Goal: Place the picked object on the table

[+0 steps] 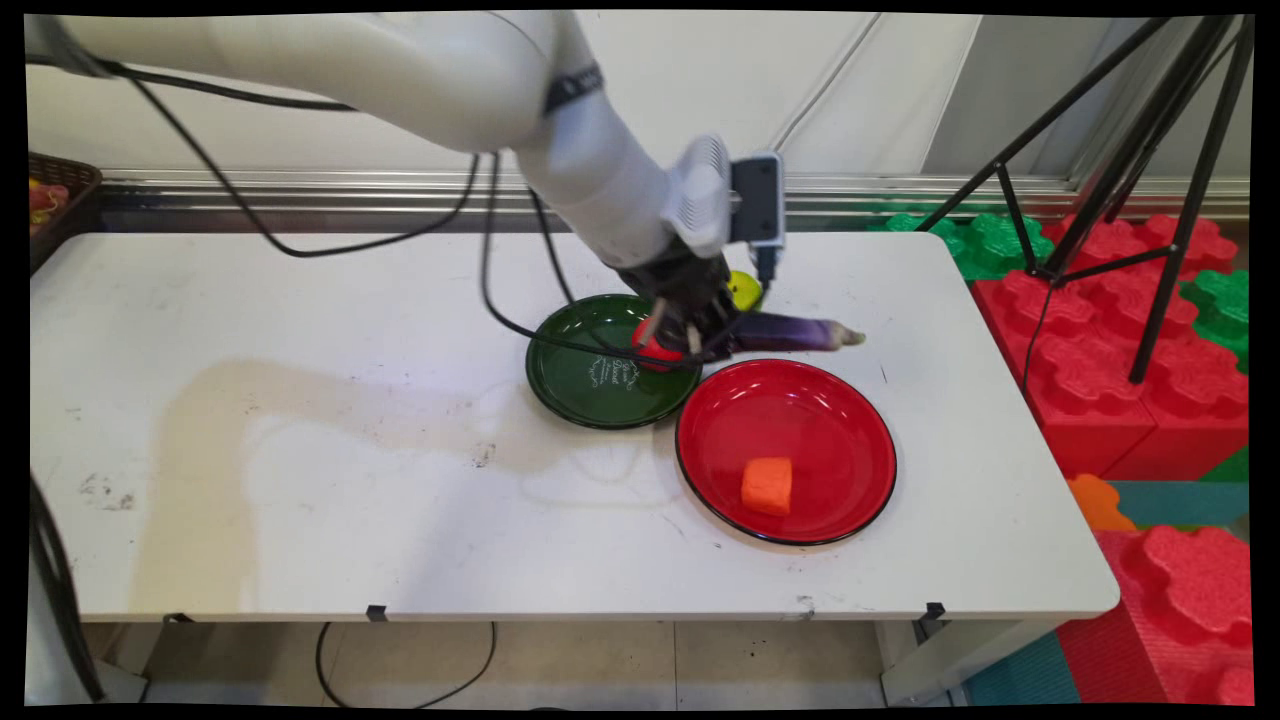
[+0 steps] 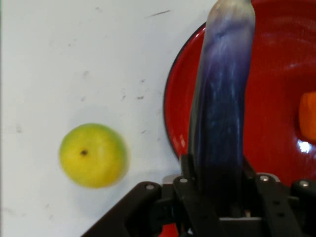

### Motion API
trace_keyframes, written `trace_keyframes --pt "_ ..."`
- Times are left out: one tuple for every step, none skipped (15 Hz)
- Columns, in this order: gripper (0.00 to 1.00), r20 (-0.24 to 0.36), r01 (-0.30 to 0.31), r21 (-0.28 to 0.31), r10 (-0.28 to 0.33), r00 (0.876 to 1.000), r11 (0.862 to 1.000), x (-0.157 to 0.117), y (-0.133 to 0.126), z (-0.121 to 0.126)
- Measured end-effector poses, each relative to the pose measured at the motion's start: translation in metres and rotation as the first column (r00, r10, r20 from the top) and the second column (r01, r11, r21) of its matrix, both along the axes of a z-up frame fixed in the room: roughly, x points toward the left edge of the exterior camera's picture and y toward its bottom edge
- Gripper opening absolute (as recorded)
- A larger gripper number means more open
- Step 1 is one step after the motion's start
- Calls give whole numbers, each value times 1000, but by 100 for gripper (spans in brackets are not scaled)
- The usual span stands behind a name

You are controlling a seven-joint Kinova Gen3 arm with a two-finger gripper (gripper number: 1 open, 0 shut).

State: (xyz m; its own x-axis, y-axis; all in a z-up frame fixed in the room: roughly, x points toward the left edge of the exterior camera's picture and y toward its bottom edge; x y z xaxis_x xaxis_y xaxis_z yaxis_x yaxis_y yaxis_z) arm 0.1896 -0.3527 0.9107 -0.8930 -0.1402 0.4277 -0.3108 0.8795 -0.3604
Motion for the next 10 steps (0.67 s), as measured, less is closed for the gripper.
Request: trace_keyframes --pt "0 6 4 -16 -4 1000 1000 5 5 7" --pt "0 13 10 -32 -10 1000 999 11 11 14" --pt "0 25 21 -55 -20 999 998 19 20 24" --pt "0 35 30 -67 -28 999 997 25 26 29" --pt "0 48 41 -79 -37 998 996 32 33 35" --pt "0 58 51 -83 -47 997 995 37 38 38" --pt "0 69 63 -87 -57 996 994 43 44 40" --pt "0 84 79 -89 -72 994 993 49 51 43" --pt "0 104 99 -90 -90 991 991 58 61 45" --pt "0 114 112 -88 -102 988 990 63 67 46"
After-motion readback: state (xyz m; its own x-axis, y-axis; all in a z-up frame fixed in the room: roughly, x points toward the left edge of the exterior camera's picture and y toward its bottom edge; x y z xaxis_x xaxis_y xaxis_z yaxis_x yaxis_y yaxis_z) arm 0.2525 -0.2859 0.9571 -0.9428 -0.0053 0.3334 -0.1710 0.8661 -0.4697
